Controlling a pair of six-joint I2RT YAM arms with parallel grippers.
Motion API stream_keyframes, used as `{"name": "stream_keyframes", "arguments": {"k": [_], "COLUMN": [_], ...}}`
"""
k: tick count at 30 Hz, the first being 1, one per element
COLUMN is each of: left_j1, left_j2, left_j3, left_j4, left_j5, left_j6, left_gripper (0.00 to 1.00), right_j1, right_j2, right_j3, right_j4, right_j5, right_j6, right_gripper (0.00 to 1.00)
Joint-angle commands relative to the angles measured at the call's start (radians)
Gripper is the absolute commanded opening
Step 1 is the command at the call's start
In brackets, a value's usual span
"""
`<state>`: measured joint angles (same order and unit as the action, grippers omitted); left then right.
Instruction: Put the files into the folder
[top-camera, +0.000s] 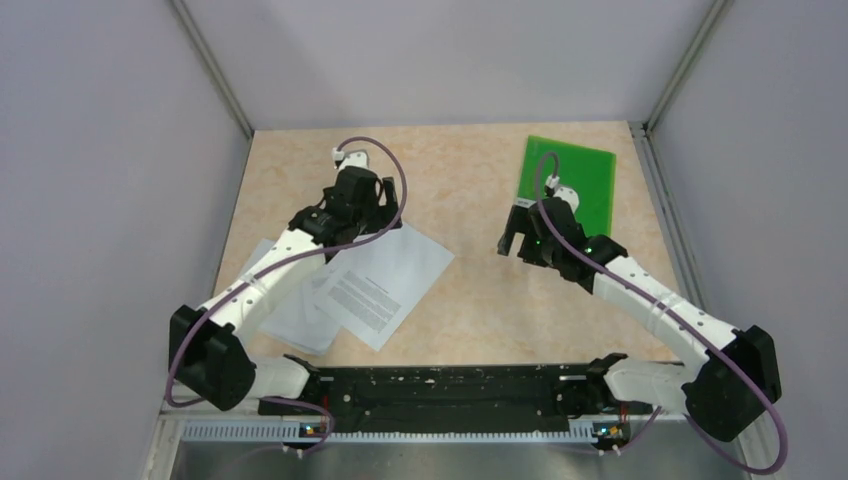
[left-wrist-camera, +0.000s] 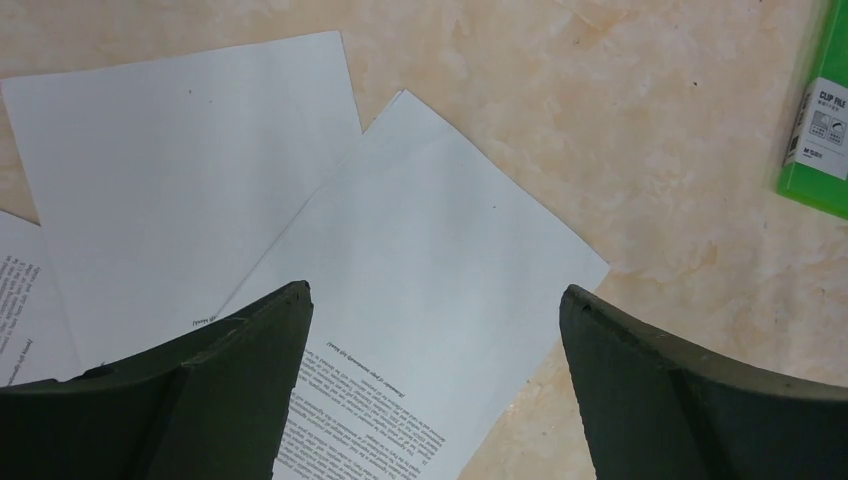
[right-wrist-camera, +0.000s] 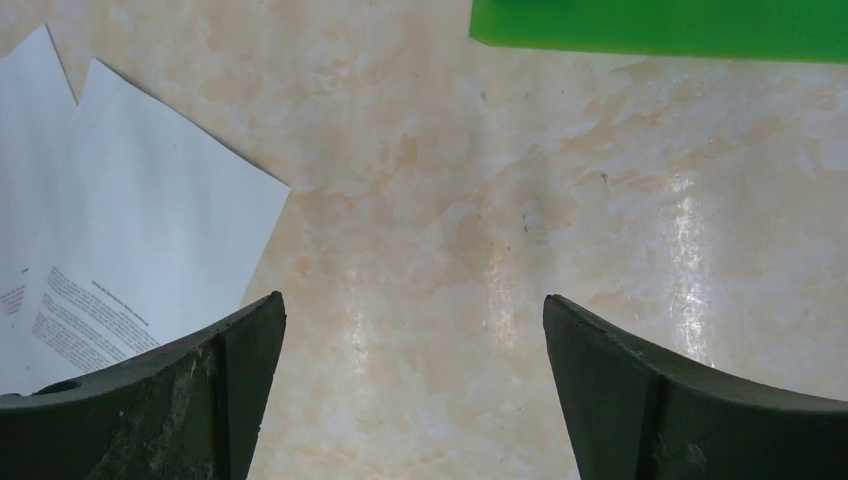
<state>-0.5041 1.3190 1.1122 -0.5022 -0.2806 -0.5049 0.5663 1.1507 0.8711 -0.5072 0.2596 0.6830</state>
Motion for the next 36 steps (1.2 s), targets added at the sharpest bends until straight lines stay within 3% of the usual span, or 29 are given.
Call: {"name": "stream_keyframes", "arguments": {"k": [1,16,20,26,31,36], "left_j1": [0.007,0.018,0.019,0.018,0.015,0.009], "left_j2": [0.028,0.047,0.057,0.201,0.374,0.565], "left_j3": [0.077,0.051,0.014,0.050,0.184,0.356], "left_j4": [-0.062,-0.034,0.050,0.225,0.287,0.376], "left_j5": [-0.037,0.137,0.223,0.420,0.479,0.531], "left_j6": [-0.018,-0.015,-0.029,-0.108,-0.159,-0.212], "left_gripper": [0.98,0.98,0.98,0.98,0.98,0.98], "right_j1": [-0.008,-0.008,-0.036,-0.345,-0.614,-0.788], "right_j2": [-0.029,-0.068,-0.093,-0.050,0.126,0.358], "right_j3": [-0.005,-0.111,-0.104,-0.084,-0.055,-0.006], "right_j4": [0.035,0.077,0.026,0.110,0.309,0.524], "right_j5": [-0.021,-0.032,0.084,-0.015,-0.152,-0.275], "right_j6": [0.039,0.134,0.124,0.021,-0.006,0.027], "right_gripper": [0.99,0.99,0.99,0.99,0.99,0.99]}}
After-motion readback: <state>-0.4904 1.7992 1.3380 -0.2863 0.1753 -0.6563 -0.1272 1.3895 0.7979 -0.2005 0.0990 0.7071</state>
